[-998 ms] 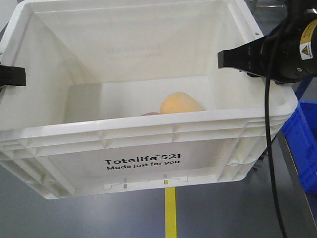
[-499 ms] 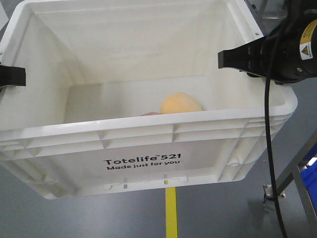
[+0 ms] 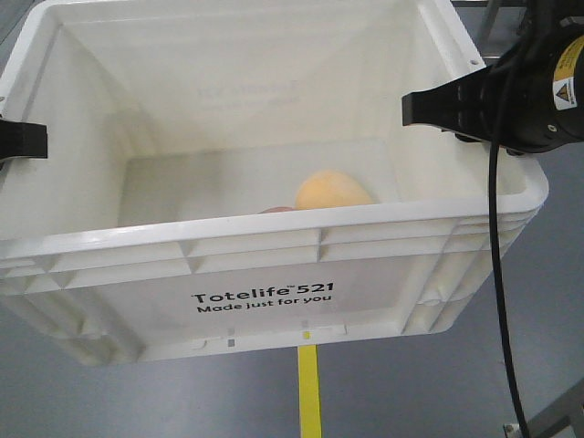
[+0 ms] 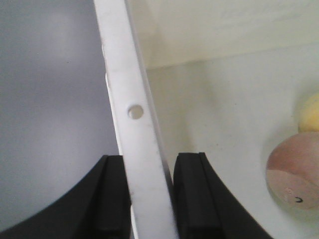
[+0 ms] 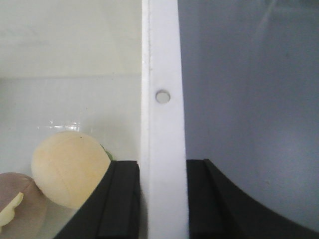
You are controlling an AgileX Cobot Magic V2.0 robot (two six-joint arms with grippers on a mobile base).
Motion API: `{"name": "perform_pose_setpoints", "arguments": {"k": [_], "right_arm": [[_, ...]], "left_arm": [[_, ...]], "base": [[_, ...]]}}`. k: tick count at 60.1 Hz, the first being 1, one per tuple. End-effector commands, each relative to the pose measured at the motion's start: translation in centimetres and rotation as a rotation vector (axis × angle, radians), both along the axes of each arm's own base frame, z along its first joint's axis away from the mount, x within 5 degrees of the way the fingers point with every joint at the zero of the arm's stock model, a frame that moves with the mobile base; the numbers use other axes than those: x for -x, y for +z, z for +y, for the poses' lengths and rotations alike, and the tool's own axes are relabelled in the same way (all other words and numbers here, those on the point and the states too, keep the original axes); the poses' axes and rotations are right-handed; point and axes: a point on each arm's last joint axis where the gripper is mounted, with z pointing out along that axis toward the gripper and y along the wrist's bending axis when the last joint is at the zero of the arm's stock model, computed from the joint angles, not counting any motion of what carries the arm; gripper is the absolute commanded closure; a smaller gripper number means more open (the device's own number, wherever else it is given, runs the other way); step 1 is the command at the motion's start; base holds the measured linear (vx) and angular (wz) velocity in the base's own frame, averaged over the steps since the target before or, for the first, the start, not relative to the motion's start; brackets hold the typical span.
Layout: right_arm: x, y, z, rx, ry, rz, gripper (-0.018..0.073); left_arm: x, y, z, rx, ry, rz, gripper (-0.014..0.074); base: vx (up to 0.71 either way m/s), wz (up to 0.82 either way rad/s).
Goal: Place moving items into box and shelve
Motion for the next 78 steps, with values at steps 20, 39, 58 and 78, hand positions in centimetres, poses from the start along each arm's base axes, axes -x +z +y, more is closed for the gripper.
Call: {"name": "perform_pose_setpoints", "arguments": {"k": [20,39,58,78], "right_arm": [[-0.08,3.20,-0.70,-0.004,0.035,-0.218,0.0489],[-0.08,3.20,-0.70,-0.004,0.035,-0.218,0.0489],[-0.08,3.20,-0.70,-0.004,0.035,-0.218,0.0489],[-0.08,3.20,-0.70,-0.004,0.035,-0.218,0.0489]], "left_arm": [[0.23,2.85,-0.11,0.051,-0.028,-0.200,0.0492],[0.23,2.85,-0.11,0.051,-0.028,-0.200,0.0492],[0.23,2.85,-0.11,0.051,-0.028,-0.200,0.0492],[0.23,2.85,-0.11,0.051,-0.028,-0.200,0.0492]], "base": [[0.47,-0.02],[0.45,-0.05],[0.44,-0.17],[0.42,-0.21]]}}
